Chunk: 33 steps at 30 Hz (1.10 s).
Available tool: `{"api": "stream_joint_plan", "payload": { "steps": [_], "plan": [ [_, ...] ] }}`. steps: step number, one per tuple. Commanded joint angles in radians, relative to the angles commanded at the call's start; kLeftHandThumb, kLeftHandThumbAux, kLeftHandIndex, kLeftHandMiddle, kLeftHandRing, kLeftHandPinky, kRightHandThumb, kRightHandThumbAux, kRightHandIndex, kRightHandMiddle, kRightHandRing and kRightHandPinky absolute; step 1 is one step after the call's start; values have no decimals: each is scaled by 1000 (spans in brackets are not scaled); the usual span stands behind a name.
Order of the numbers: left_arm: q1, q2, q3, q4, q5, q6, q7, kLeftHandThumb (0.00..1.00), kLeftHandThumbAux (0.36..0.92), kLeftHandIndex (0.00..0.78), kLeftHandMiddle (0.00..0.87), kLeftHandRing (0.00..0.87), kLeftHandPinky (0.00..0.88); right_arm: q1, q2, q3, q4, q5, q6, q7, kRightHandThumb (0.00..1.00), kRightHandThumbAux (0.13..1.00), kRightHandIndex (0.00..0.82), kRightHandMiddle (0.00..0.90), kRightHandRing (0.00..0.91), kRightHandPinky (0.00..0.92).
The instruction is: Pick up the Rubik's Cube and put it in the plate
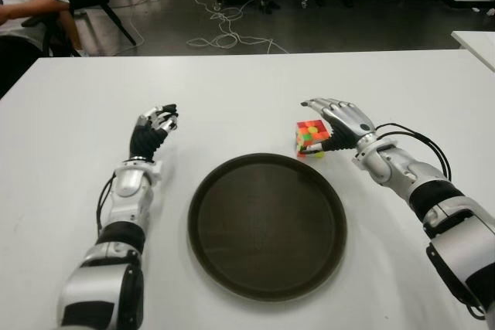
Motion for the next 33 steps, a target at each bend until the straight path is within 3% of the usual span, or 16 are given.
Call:
{"api": "stream_joint_plan", "payload": {
  "steps": [18, 33],
  "plan": [
    [1, -5, 3, -1, -4, -4, -2, 682, 724, 398, 240, 226, 248, 10, 25, 34, 2, -16, 16, -38, 0, 472, 101, 136, 176, 284],
    [2, -9, 7, -3, -14, -9, -7, 686, 724, 399, 235, 224, 242, 12, 30, 56, -6, -36, 19, -50, 0, 524, 90, 128, 180, 294]
  ]
}}
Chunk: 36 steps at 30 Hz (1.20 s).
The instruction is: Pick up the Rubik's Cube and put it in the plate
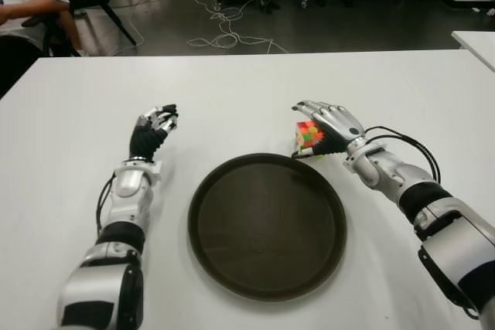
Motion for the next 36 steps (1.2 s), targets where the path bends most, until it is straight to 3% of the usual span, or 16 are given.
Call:
{"api": "stream_joint_plan", "payload": {
  "steps": [36],
  "plan": [
    [-2, -5, 6, -3, -1, 7, 2, 688, 724, 399, 242, 228, 254, 7, 23, 4, 10, 6, 8, -14, 0, 495, 120, 156, 196, 292]
  ]
}}
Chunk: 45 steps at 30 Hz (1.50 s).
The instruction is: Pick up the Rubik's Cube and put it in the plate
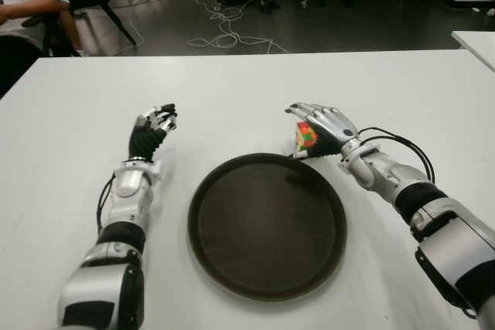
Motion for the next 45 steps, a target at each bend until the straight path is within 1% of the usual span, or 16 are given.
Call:
{"api": "stream_joint_plan", "payload": {
  "steps": [10, 14, 20, 27, 34, 40, 45],
  "plan": [
    [-3, 2, 1, 6, 2, 2, 5, 685, 725, 399, 238, 223, 245, -10, 1, -12, 19, 9, 22, -1, 0, 486, 121, 158, 202, 309],
    [-6, 4, 2, 19, 3, 0, 6, 687, 724, 399, 236, 220, 242, -18, 0, -20, 34, 16, 24, 2, 0, 491, 119, 157, 202, 306],
    [-8, 5, 3, 20, 0, -1, -1, 688, 723, 399, 234, 221, 249, -22, 0, -27, 42, 19, 31, -3, 0, 476, 116, 153, 198, 302],
    [-7, 5, 1, 19, 2, -7, -6, 687, 723, 399, 237, 225, 249, -25, 0, -40, 45, 24, 45, 3, 0, 507, 110, 148, 200, 312],
    [-8, 9, 1, 21, 3, -7, -8, 686, 722, 399, 238, 225, 258, -27, 0, -43, 49, 16, 50, 2, 0, 514, 107, 143, 188, 292],
    [-7, 12, -4, 21, 10, -9, -9, 685, 722, 399, 236, 224, 261, -33, -2, -40, 58, 13, 47, 10, 0, 532, 103, 135, 187, 304],
    [-7, 15, -9, 21, 14, -13, -10, 684, 722, 399, 237, 226, 262, -33, -2, -43, 60, 16, 41, 12, 0, 529, 104, 140, 190, 304]
  ]
}}
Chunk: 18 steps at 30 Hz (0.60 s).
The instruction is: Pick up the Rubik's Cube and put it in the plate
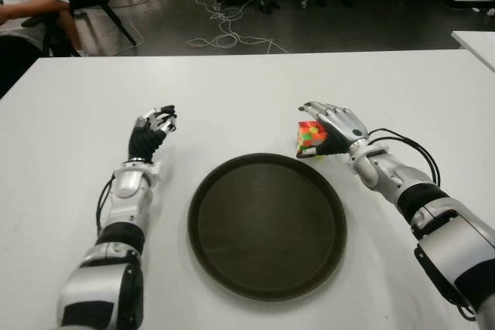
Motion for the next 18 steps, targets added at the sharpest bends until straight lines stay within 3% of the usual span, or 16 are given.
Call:
{"api": "stream_joint_plan", "payload": {
  "steps": [18],
  "plan": [
    [0, 0, 2, -4, -11, 7, -10, 686, 723, 399, 233, 224, 255, 1, 0, 0, 1, -1, -6, -4, 0, 509, 115, 150, 197, 307]
  ]
}}
